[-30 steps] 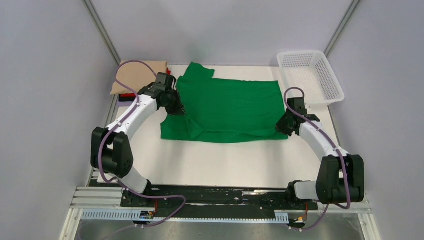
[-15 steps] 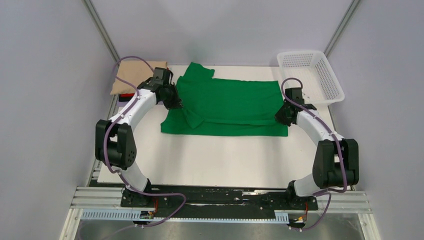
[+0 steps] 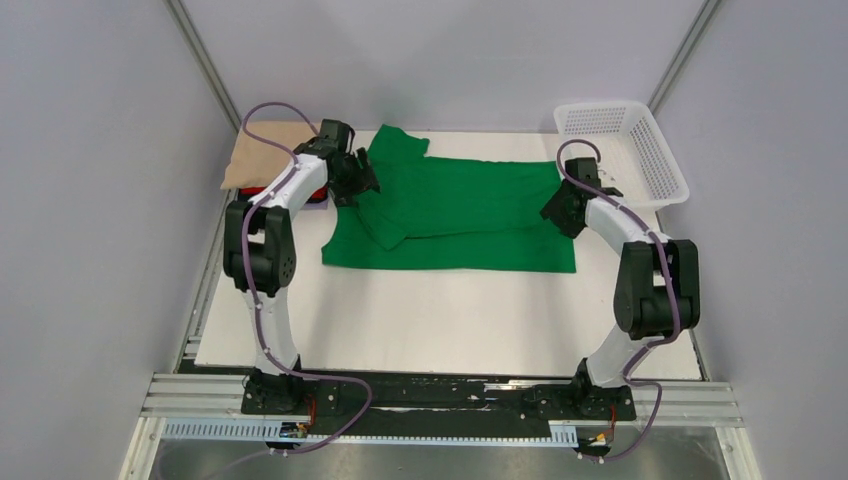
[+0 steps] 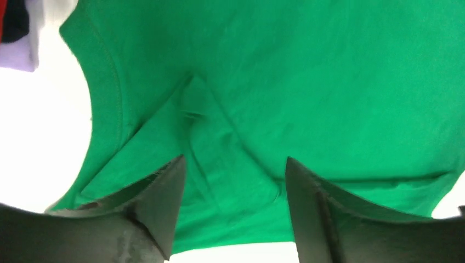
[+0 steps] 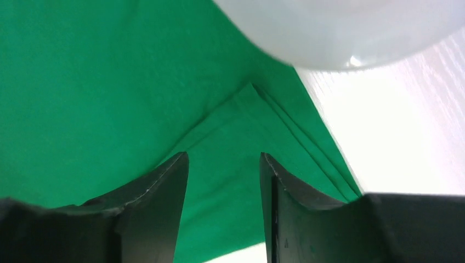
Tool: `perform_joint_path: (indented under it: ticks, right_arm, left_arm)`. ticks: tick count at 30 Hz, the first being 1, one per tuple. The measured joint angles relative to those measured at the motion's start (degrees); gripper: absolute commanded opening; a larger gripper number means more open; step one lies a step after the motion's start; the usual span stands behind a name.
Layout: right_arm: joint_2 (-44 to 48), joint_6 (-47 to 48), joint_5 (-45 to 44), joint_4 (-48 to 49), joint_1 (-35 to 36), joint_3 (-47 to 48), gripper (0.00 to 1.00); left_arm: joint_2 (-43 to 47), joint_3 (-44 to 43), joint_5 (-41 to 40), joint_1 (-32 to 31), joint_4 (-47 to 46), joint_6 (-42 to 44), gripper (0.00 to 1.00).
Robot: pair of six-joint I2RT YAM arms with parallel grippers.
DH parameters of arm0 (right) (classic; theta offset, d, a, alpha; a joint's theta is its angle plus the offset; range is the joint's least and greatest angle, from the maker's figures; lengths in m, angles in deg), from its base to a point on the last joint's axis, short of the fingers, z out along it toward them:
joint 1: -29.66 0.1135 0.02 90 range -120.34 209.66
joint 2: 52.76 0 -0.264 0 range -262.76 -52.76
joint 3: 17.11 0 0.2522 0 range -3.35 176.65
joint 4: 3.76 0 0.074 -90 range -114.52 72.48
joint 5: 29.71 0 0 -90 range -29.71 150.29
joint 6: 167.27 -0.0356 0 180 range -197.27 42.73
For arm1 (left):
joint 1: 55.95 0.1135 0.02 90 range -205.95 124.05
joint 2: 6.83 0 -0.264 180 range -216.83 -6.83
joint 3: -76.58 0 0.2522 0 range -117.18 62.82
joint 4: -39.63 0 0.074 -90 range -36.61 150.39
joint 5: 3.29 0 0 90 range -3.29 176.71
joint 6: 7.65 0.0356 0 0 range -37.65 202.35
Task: Fold and stack the t-shirts
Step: Fold the flattened tshirt in 1/3 of the way
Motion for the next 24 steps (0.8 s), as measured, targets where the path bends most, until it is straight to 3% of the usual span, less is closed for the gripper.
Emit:
perform_joint_path:
  ticks: [2, 6, 11, 18, 24]
  right_arm:
    - [-1.3, 0.1, 0.0, 0.3, -0.2, 1.8, 0.72]
    - [-1.4, 0.7, 0.5, 0.7, -0.4, 3.5, 0.99]
    - [-0.6, 2.1, 5.6, 1.6, 0.2, 2.8, 1.0]
    - [0.2, 4.0, 12.3, 4.7, 4.4, -1.4, 1.0]
    - [-5.1, 4.2, 14.8, 9.7, 5.3, -2.2, 1.0]
  left_arm:
    - [-3.8, -4.3, -0.3, 0.2, 0.7, -0.3, 0.99]
    - [-8.6, -10.4, -0.6, 0.3, 1.4, -0.8, 1.0]
    - [-6.3, -7.1, 0.2, 0.3, 0.2, -0.7, 1.0]
    - [6.7, 11.9, 4.2, 0.2, -4.0, -1.5, 1.0]
    - [4.2, 16.7, 8.2, 0.0, -8.1, -2.3, 1.0]
